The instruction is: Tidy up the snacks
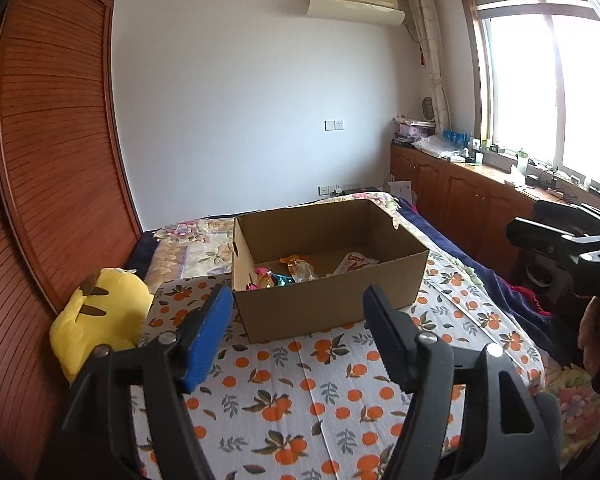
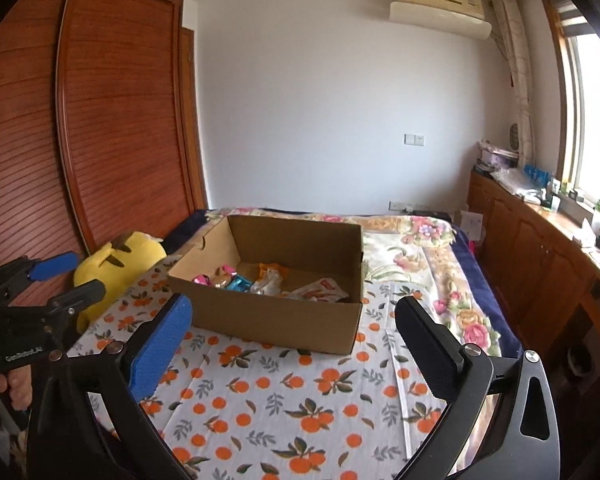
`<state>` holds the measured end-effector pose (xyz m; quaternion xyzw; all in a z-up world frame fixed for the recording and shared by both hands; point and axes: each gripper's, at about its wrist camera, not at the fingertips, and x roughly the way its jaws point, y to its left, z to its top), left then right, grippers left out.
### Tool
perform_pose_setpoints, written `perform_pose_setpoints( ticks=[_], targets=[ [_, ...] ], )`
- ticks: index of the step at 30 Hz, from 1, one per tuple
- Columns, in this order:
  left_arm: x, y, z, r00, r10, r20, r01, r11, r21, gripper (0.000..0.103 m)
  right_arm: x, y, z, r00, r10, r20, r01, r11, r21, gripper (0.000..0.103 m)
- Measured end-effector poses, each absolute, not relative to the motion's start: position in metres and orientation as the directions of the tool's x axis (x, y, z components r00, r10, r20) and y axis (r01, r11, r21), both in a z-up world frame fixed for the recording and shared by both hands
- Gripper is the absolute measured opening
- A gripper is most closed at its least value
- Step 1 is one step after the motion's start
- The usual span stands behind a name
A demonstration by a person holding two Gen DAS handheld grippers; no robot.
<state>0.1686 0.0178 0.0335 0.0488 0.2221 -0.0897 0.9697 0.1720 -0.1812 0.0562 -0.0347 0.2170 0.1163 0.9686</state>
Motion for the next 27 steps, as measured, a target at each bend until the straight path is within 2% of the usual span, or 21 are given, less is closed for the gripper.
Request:
perform_pose_setpoints(
  ticks=[3, 5, 6, 8, 10, 27],
  targets=[
    [0.159, 0.02, 0.038, 0.887, -0.143, -0.438, 0.184, 0.981, 0.053, 0.071, 0.162, -0.182, 0.057, 0.883, 0.201, -0.424, -0.231, 0.973, -0.02, 0.103],
    [0.153, 0.02, 0.04, 0.892, -0.132, -0.432, 0.175, 0.983, 0.061, 0.082, 0.154, -0.183, 0.059, 0.885, 0.202, -0.419, -0.231, 0.973, -0.018, 0.103],
    [0.147, 0.02, 0.042, 0.897, -0.129, -0.422, 0.172, 0.983, 0.065, 0.084, 0.151, -0.182, 0.058, 0.887, 0.2, -0.416, -0.229, 0.973, -0.02, 0.103],
    [0.139, 0.018, 0.044, 0.903, -0.124, -0.411, 0.169, 0.983, 0.073, 0.098, 0.143, -0.182, 0.06, 0.891, 0.197, -0.408, -0.225, 0.974, -0.023, 0.103],
    [0.13, 0.016, 0.045, 0.908, -0.122, -0.401, 0.168, 0.982, 0.081, 0.102, 0.137, -0.183, 0.061, 0.892, 0.196, -0.407, -0.223, 0.975, -0.02, 0.103],
    [0.062, 0.013, 0.018, 0.928, -0.048, -0.371, 0.074, 0.996, 0.058, 0.103, 0.067, -0.188, 0.034, 0.909, 0.139, -0.394, -0.147, 0.989, 0.01, 0.103]
  ],
)
